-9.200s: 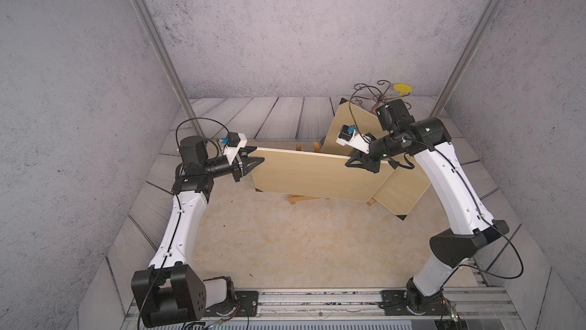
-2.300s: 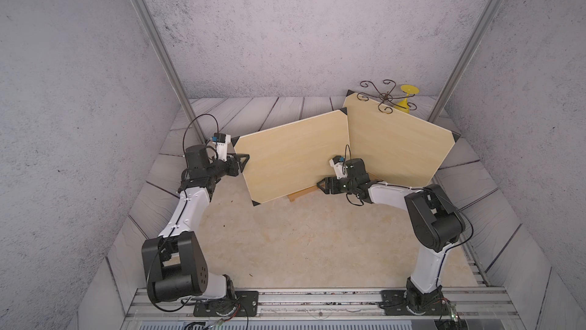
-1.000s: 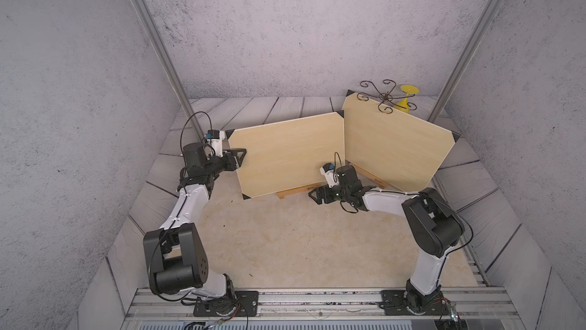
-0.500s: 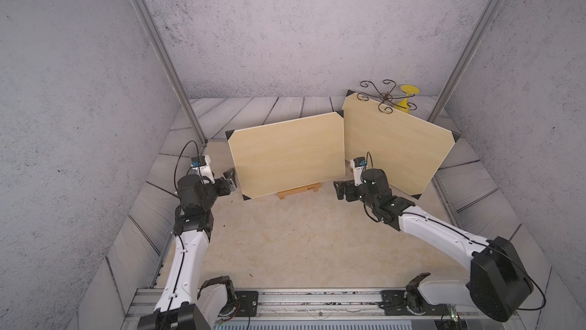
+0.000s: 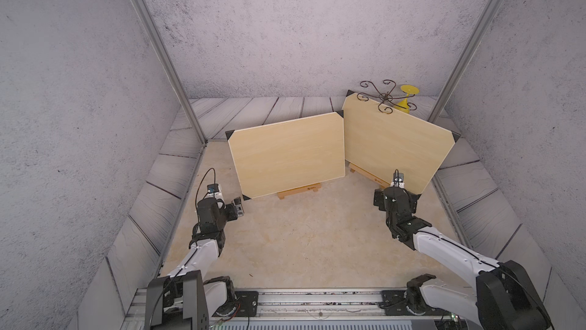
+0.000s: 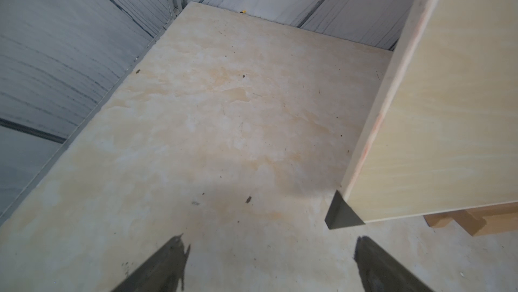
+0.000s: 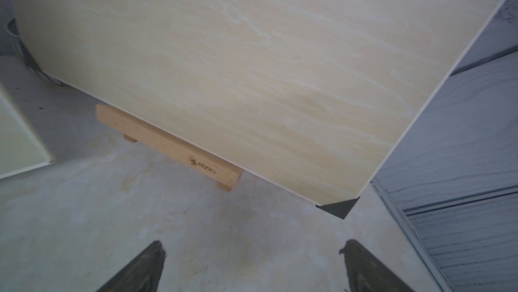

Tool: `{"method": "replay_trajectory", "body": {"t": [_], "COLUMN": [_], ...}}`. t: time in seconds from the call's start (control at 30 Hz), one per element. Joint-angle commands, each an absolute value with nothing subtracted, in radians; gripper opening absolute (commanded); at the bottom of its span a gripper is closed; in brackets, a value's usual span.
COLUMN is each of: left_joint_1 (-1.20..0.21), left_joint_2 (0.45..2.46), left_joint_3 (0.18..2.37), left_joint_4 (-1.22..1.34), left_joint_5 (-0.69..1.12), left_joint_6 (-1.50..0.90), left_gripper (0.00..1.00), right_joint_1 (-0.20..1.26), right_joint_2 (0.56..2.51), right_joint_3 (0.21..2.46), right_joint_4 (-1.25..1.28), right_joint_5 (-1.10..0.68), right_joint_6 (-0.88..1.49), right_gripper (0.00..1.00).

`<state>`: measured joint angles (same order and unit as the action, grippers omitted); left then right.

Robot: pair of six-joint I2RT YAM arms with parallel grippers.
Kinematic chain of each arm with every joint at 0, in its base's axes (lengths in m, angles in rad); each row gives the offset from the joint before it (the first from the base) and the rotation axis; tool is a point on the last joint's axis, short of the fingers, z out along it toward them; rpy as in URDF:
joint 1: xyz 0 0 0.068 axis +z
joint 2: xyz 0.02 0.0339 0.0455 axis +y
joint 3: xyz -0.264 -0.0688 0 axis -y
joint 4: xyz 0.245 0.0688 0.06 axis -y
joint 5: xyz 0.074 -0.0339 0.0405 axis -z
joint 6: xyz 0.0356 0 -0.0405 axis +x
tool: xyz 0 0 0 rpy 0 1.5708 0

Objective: Assemble the easel
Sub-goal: Reset both arms

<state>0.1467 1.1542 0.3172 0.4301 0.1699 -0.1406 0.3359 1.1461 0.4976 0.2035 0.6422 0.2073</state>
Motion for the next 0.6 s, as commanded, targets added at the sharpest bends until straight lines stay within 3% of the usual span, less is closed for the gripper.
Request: {"method": "replay_trajectory", "body": {"t": [0.0,0.23,0.47,0.57], "left_joint_1": [0.133,0.123,0.108,0.107], "left_joint_2": [1.215,1.330,1.566,1.524], "left_joint_3": [0.360,0.384,0.320,0.382], "left_joint_4": [0.559,0.715,1.084,0.922], "left_joint_5": [0.157,0.170,0.140,0.116], "left_joint_6": [-0.107,-0.069,-0.064,-0.073], "left_gripper": [0.97,0.97,0.97,0.97], "right_joint_1": [0.265,0.064,0.020,-0.004], "right_joint_2": [1.134,1.201,1.350,1.428], "right_joint_3": [0.472,0.305,0.349,0.304], "right_joint_4": [0.316,0.615,0.761,0.909], "right_joint_5": [0.647,0.363,0.209,0.125], "right_joint_6": [0.162,0.170,0.090,0.093], "right_gripper": [0.99,0.99,0.99,0.99]}}
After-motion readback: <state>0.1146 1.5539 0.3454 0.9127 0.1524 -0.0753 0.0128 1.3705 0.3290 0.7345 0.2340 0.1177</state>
